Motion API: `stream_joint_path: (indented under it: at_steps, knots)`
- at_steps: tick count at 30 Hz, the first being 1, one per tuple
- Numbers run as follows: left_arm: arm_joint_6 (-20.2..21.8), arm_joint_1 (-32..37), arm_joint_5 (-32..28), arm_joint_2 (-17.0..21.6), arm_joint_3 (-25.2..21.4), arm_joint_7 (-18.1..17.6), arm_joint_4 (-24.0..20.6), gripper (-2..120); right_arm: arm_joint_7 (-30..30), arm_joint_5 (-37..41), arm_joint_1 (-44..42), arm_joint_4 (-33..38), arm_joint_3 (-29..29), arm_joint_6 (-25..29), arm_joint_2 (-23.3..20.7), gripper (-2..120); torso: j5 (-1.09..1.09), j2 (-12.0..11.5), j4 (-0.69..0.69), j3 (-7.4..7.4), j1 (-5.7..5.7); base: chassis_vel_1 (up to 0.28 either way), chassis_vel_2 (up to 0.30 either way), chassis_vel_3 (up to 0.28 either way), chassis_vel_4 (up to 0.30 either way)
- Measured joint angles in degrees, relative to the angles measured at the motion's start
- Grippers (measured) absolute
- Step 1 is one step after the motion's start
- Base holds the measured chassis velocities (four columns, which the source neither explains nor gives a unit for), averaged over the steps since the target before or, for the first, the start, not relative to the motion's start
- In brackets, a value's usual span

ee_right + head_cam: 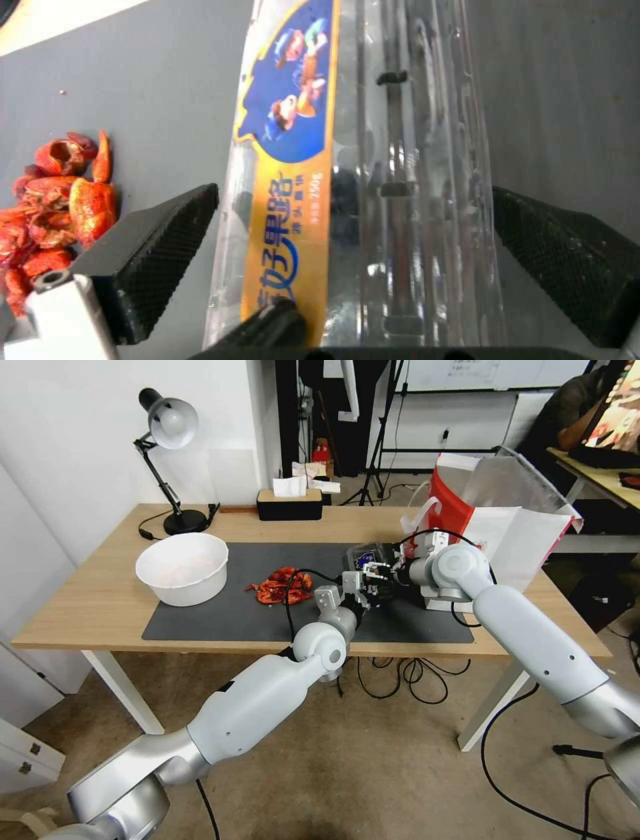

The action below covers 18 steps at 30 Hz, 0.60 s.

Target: Close the disposable takeout box, then place it into the delivery bag.

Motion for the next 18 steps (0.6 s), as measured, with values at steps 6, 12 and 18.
stream_joint_path:
  at_steps: [6, 12, 18]
  knots:
    - [0.0, 0.0, -0.1, 0.2, 0.1, 0.0, -0.2, 0, 0.4, 0.0, 0.0, -0.2, 0.0, 0.0, 0.0, 100, 0.00, 0.0, 0.00, 0.00, -0.01, 0.000, 0.000, 0.000, 0.000]
    - [0.0, 0.0, -0.2, 0.3, 0.2, 0.1, -0.2, 0, 0.5, 0.0, 0.1, -0.5, -0.3, -0.1, 0.1, 100, 0.00, 0.0, -0.01, 0.00, 0.00, 0.000, 0.000, 0.000, 0.000]
    - [0.0, -0.2, -0.4, 0.5, 0.2, 0.1, -0.3, 0, 0.3, 0.9, 0.7, -1.0, -0.7, -0.1, 0.5, 96, 0.00, 0.0, 0.00, 0.00, -0.01, 0.000, 0.000, 0.000, 0.000]
